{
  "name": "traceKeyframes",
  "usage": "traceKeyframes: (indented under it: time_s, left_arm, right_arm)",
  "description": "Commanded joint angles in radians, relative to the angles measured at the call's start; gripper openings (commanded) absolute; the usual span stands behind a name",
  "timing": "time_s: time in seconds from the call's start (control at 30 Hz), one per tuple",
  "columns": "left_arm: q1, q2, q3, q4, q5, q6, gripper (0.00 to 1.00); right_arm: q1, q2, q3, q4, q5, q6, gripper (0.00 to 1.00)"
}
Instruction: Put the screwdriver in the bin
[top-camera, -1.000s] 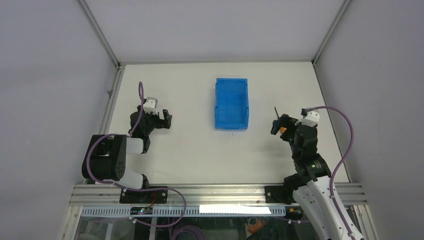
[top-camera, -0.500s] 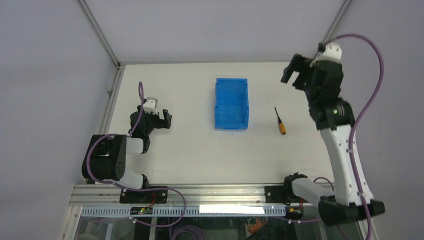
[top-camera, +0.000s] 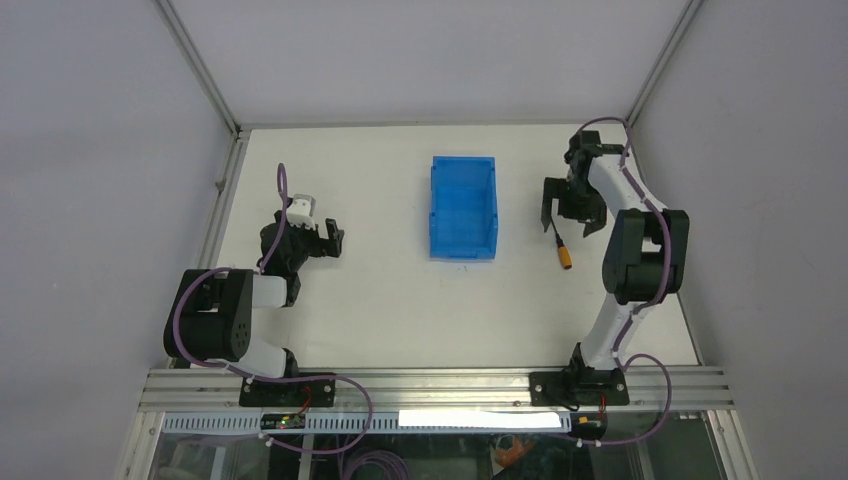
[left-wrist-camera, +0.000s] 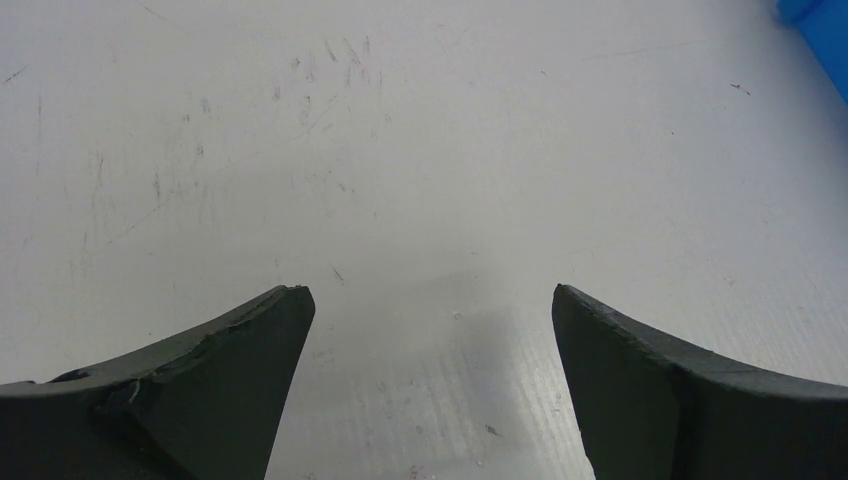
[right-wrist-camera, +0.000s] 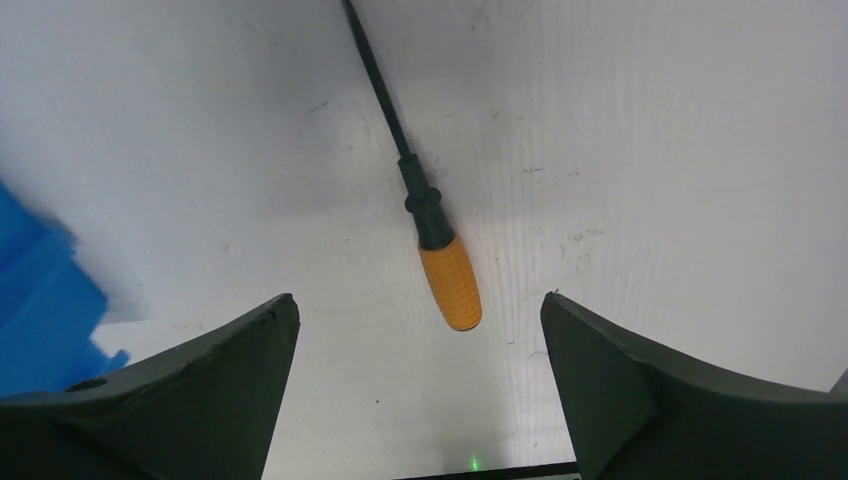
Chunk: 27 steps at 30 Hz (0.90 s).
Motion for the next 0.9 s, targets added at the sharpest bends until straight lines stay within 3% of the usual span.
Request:
traceKeyframes:
  time_s: [0.0, 0.23, 0.3, 0.4, 0.43, 0.6, 0.87]
  left_arm:
    - [0.009, 0.003, 0.023, 0.074, 0.018, -0.006, 0.99]
    - [0.010, 0.003, 0.023, 0.074, 0.019, -0.005, 0.99]
    - [0.009, 0.003, 0.023, 0.073, 0.018, -0.006, 0.99]
    - [0.009, 0.003, 0.023, 0.074, 0.019, -0.006, 0.99]
    - [0.009, 0.001, 0.023, 0.073, 0.019, -0.006, 0.99]
    - [0.009, 0.002, 0.024, 0.073, 0.019, -0.006, 0.99]
    - [0.009, 0.003, 0.023, 0.073, 0.019, -0.007, 0.99]
  right_arm:
    - [-0.030, 0.070, -0.053, 0.028, -0.024, -0.046, 0.93]
    - [-0.034, 0.182, -0.130, 0.096, -0.049, -0.044, 0.68]
    - [-0.034, 0.188, -0.140, 0.099, -0.049, -0.045, 0.50]
    - [-0.033, 0.171, -0.141, 0.091, -0.028, -0.043, 0.09]
    - [-0.033, 0.156, -0.135, 0.083, -0.019, -0.043, 0.00]
    - [-0.031, 0.041, -0.058, -0.001, -0.012, -0.041, 0.00]
    - [-0.014, -0.057, 0.205, -0.223, -0.030, 0.021, 0.00]
